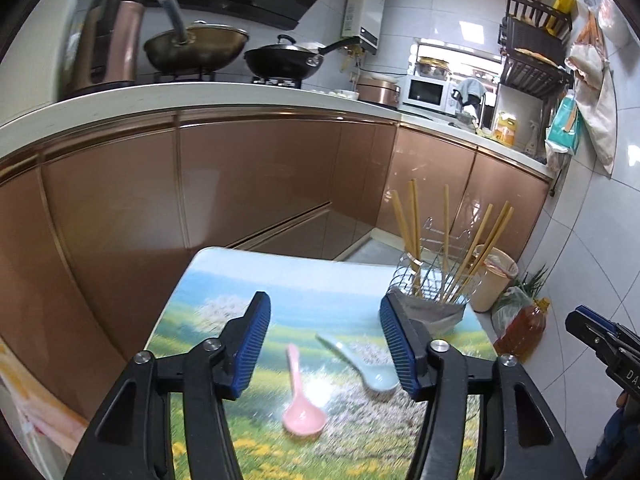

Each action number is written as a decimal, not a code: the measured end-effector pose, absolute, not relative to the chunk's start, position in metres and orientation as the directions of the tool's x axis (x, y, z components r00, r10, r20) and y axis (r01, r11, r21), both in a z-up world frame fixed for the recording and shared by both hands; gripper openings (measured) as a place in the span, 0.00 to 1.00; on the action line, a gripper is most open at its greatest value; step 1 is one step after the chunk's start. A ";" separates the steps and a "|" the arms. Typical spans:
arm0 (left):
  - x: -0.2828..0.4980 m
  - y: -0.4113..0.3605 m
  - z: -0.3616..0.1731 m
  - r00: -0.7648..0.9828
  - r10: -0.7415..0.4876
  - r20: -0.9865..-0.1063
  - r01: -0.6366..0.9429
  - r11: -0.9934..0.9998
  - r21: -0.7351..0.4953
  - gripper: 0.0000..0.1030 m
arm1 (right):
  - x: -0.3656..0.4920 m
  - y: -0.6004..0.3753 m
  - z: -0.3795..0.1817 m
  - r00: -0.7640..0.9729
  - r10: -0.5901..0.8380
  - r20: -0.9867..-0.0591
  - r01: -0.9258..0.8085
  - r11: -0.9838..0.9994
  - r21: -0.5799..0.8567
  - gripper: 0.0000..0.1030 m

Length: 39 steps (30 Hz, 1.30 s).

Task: Organize utensils
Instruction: 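Move both open grippers back over the pink and light blue spoons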

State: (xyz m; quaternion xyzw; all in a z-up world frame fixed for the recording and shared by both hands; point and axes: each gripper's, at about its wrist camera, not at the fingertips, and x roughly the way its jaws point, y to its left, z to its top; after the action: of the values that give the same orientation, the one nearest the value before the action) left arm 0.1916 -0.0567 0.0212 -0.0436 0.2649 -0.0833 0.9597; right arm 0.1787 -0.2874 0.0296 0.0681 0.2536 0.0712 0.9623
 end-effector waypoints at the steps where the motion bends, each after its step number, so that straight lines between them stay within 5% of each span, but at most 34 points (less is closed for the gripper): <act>1: 0.185 -0.052 0.020 0.846 -0.178 -0.503 0.130 0.983 -0.128 0.59 | 0.173 -0.285 0.029 0.860 0.172 -0.480 -0.103 0.981 0.166 0.35; 12: 0.144 -0.020 0.011 0.854 -0.119 -0.507 0.076 0.992 -0.105 0.71 | 0.124 -0.267 0.024 0.852 0.174 -0.495 -0.113 0.982 0.150 0.40; 39: 0.131 0.024 -0.016 0.798 -0.006 -0.602 -0.039 0.997 -0.063 0.76 | 0.114 -0.247 0.000 0.808 0.211 -0.551 -0.159 0.977 0.141 0.41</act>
State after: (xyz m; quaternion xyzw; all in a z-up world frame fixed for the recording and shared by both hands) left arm 0.1308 0.0239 -0.0165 -0.0361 0.3174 0.0087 0.9476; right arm 0.1139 -0.2469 -0.0004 0.0441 0.2945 0.0973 0.9497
